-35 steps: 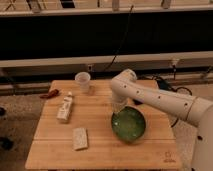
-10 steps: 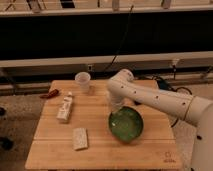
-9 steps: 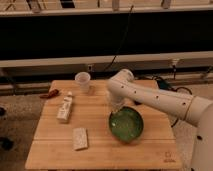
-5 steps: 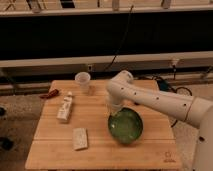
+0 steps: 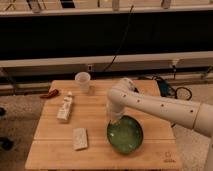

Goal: Drag the ceramic bowl in a circle

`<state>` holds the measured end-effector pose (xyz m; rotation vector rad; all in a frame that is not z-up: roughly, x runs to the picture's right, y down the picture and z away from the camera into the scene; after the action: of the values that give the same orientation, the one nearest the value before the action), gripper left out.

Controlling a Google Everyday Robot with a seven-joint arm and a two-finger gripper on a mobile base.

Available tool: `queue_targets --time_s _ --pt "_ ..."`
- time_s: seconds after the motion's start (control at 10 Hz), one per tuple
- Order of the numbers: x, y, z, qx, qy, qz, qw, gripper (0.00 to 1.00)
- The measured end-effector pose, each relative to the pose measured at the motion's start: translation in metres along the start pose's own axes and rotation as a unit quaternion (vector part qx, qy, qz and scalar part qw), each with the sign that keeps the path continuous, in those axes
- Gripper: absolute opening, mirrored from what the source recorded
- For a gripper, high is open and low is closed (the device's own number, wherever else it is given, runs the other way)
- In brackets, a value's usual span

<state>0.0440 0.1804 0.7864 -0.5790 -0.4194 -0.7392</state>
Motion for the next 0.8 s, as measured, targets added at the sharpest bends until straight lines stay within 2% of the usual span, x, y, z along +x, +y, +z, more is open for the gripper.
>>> queue_targets --time_s 0.1,0.4,0.5,0.8 --pt "0.007 0.010 -0.003 0.000 0.000 0.010 1.0000 0.00" --pt "0.050 0.042 -0.015 -0.005 0.010 0.048 0.9988 0.00" --pt "0.062 0.045 -0.018 -0.008 0.012 0.056 0.9983 0.00" --pt "0.092 0.028 -0.018 -0.008 0.019 0.069 0.9974 0.00"
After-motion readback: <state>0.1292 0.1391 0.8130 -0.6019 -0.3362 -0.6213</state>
